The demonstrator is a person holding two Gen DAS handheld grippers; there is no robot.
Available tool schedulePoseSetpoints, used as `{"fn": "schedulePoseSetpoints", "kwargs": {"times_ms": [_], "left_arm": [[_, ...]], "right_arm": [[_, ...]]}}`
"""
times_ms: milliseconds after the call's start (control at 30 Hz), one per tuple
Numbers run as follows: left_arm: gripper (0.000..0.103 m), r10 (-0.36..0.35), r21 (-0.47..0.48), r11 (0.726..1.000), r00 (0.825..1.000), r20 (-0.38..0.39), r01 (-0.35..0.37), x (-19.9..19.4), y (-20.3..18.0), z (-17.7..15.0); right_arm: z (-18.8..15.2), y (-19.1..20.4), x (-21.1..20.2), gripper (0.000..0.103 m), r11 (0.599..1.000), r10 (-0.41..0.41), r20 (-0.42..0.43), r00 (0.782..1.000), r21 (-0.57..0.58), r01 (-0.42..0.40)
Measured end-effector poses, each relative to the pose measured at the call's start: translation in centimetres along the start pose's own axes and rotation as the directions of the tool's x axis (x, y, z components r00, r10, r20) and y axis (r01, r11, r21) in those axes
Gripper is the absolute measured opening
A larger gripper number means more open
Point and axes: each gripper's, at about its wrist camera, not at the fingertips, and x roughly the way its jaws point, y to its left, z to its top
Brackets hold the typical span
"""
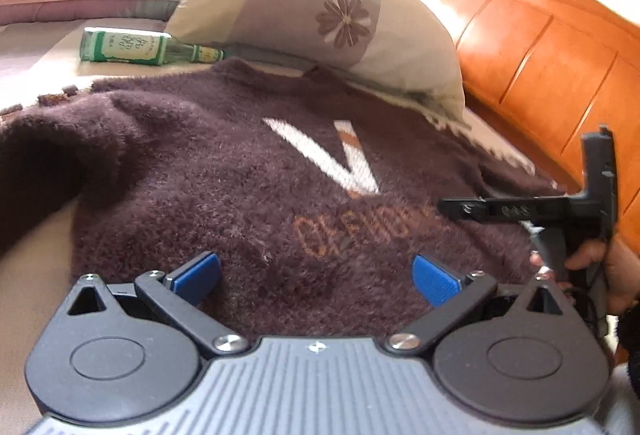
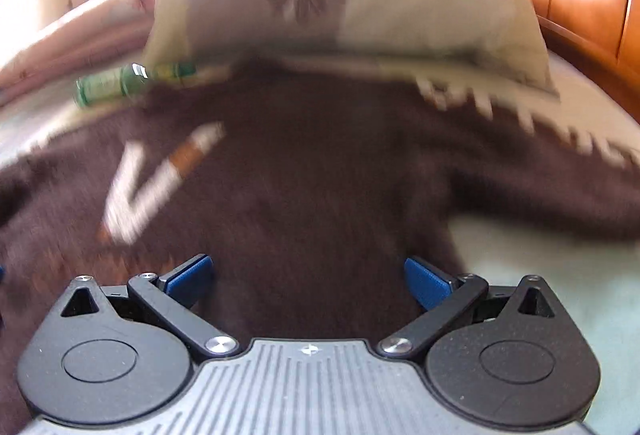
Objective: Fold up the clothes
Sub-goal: 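Press the lettered sleeve flat along its length with the right gripper open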
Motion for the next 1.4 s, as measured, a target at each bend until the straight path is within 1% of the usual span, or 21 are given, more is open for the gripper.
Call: {"fn": "schedulePoseSetpoints", "kwargs": {"times_ms": [33, 100, 167, 200, 267, 333, 400, 433, 500, 567, 633, 667, 733, 1000, 1100, 1133, 1200, 1267, 1300, 1333, 1400], "left_arm": [[0.102, 0.008, 0.02, 1.0, 1.0, -0.001, -0.008, 0.1, -0.2, -0.1], [0.102, 0.012, 0.064, 0.998, 1.0, 0.017, -0.013, 0.0, -0.8, -0.5], [0.102, 0.002, 0.097, 0.995, 0.999, 0.033, -0.005, -0.1, -1.3, -0.9], [0.102, -0.009, 0.107, 0.994, 0.999, 0.039, 0.004, 0.0, -1.4, -1.1], [0.102, -0.014, 0.099, 0.995, 0.999, 0.03, 0.011, 0.2, -1.2, -1.1], [0.102, -0.023, 0.081, 0.997, 0.999, 0.028, 0.02, 0.3, -0.9, -1.1], [0.102, -0.034, 0.068, 0.997, 0.999, 0.027, 0.032, 0.3, -0.7, -1.1], [0.102, -0.035, 0.069, 0.997, 0.999, 0.029, 0.033, 0.3, -0.7, -1.1], [0.102, -0.04, 0.076, 0.996, 0.999, 0.029, 0.038, 0.2, -0.9, -1.1], [0.102, -0.064, 0.096, 0.994, 0.998, 0.027, 0.061, 0.1, -1.2, -1.1], [0.102, -0.085, 0.12, 0.989, 0.996, 0.025, 0.082, 0.1, -1.5, -1.2], [0.102, -0.095, 0.131, 0.987, 0.995, 0.024, 0.091, 0.1, -1.7, -1.2], [0.102, -0.084, 0.149, 0.985, 0.996, 0.008, 0.082, 0.3, -2.0, -1.4], [0.102, -0.08, 0.152, 0.985, 0.997, -0.003, 0.079, 0.6, -2.1, -1.5], [0.102, -0.076, 0.159, 0.984, 0.997, -0.005, 0.076, 0.6, -2.2, -1.6], [0.102, -0.076, 0.16, 0.984, 0.997, -0.007, 0.076, 0.6, -2.2, -1.6], [0.102, -0.083, 0.161, 0.983, 0.997, -0.011, 0.083, 0.6, -2.1, -1.5], [0.102, -0.088, 0.161, 0.983, 0.996, -0.013, 0.088, 0.6, -2.1, -1.5], [0.102, -0.088, 0.161, 0.983, 0.996, -0.013, 0.089, 0.6, -2.1, -1.5], [0.102, -0.088, 0.16, 0.983, 0.996, -0.013, 0.089, 0.6, -2.1, -1.6], [0.102, -0.089, 0.161, 0.983, 0.996, -0.013, 0.09, 0.6, -2.0, -1.6]], "right_arm": [[-1.1, 0.0, -1.0, 0.103, 1.0, 0.004, 0.015, 1.0, -0.015, -0.003], [-2.9, -0.4, -2.7, 0.103, 0.999, 0.022, -0.005, 1.0, -0.029, -0.022], [-3.4, -0.9, -4.1, 0.103, 0.996, 0.056, -0.042, 0.998, -0.068, -0.059], [-3.0, -1.6, -4.6, 0.103, 0.995, 0.077, -0.056, 0.995, -0.059, -0.081], [-1.9, -3.1, -5.7, 0.103, 0.992, 0.117, -0.077, 0.99, -0.037, -0.12], [0.3, -5.9, -6.6, 0.103, 0.993, 0.114, -0.013, 0.993, 0.029, -0.113], [2.6, -8.9, -6.7, 0.103, 0.996, 0.033, 0.06, 0.998, 0.077, -0.037], [3.5, -10.7, -6.5, 0.103, 0.992, -0.003, 0.08, 0.997, 0.123, -0.007], [5.1, -14.7, -5.0, 0.103, 0.973, -0.071, 0.083, 0.994, 0.227, 0.05], [5.9, -18.6, -3.1, 0.103, 0.945, -0.123, 0.055, 0.991, 0.311, 0.1], [5.5, -21.6, -1.2, 0.103, 0.926, -0.169, -0.011, 0.986, 0.341, 0.162], [4.7, -22.7, -0.9, 0.103, 0.916, -0.186, -0.042, 0.982, 0.354, 0.189], [2.5, -24.1, -1.5, 0.103, 0.912, -0.162, -0.027, 0.986, 0.379, 0.16], [1.0, -24.9, -5.9, 0.103, 0.927, -0.186, -0.04, 0.982, 0.323, 0.189], [2.8, -25.2, -6.2, 0.103, 0.915, -0.245, 0.022, 0.969, 0.336, 0.223], [3.6, -25.0, -5.6, 0.103, 0.913, -0.265, 0.019, 0.964, 0.326, 0.244], [5.0, -23.9, -4.2, 0.103, 0.923, -0.264, 0.004, 0.965, 0.291, 0.251], [6.6, -22.0, -2.1, 0.103, 0.946, -0.234, -0.027, 0.972, 0.224, 0.234], [7.4, -21.0, -0.9, 0.103, 0.953, -0.233, -0.047, 0.971, 0.19, 0.238], [8.0, -20.3, 0.4, 0.103, 0.953, -0.254, -0.073, 0.964, 0.153, 0.262], [8.6, -19.8, 2.5, 0.103, 0.942, -0.302, -0.134, 0.944, 0.109, 0.317]]}}
